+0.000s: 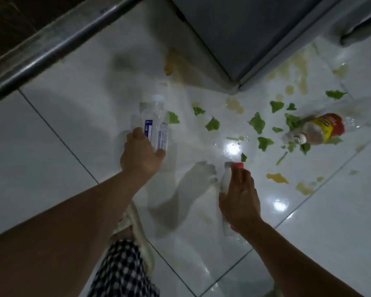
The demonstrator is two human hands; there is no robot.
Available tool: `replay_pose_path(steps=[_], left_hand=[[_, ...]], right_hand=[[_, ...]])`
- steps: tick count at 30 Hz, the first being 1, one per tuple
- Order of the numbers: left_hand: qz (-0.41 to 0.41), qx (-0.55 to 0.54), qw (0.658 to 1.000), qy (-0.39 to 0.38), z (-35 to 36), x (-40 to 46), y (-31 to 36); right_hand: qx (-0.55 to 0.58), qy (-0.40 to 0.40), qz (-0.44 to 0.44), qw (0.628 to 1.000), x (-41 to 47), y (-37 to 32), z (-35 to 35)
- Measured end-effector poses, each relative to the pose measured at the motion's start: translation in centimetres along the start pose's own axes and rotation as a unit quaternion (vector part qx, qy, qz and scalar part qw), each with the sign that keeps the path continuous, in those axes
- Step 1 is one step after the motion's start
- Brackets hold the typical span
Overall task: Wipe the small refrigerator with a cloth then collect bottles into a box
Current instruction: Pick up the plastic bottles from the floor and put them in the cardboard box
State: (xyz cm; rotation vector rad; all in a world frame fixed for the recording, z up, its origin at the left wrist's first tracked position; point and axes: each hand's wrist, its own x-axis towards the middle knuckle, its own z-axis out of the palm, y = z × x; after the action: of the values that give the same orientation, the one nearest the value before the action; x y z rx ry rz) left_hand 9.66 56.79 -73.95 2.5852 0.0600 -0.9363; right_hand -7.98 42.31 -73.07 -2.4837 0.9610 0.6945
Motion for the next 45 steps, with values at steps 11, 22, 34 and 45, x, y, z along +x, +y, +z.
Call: replay_pose_path(steps=[11, 22, 34, 45], left_hand=[[0.029, 0.037, 0.999, -0.011, 8.3, -6.6, 2.2], [0.087, 0.107, 0.99, -0.032, 9.2, -11.8, 8.7], [0.14, 0.115, 0.982, -0.056, 11.5, -25.4, 31.4], [0.197, 0.092, 0.972, -0.091, 16.6, -31.2, 47.4]], right_hand=[[0.024, -0.056, 0.154, 0.986, -0.9, 7.0, 5.4], [0.135, -0.014, 0.186, 0.973, -2.3, 12.9, 0.5], [0.211, 0.037, 0.205, 0.955, -6.9, 30.6, -19.8], [0.203, 0.063, 0.24, 0.947, -5.1, 45.5, -34.2]])
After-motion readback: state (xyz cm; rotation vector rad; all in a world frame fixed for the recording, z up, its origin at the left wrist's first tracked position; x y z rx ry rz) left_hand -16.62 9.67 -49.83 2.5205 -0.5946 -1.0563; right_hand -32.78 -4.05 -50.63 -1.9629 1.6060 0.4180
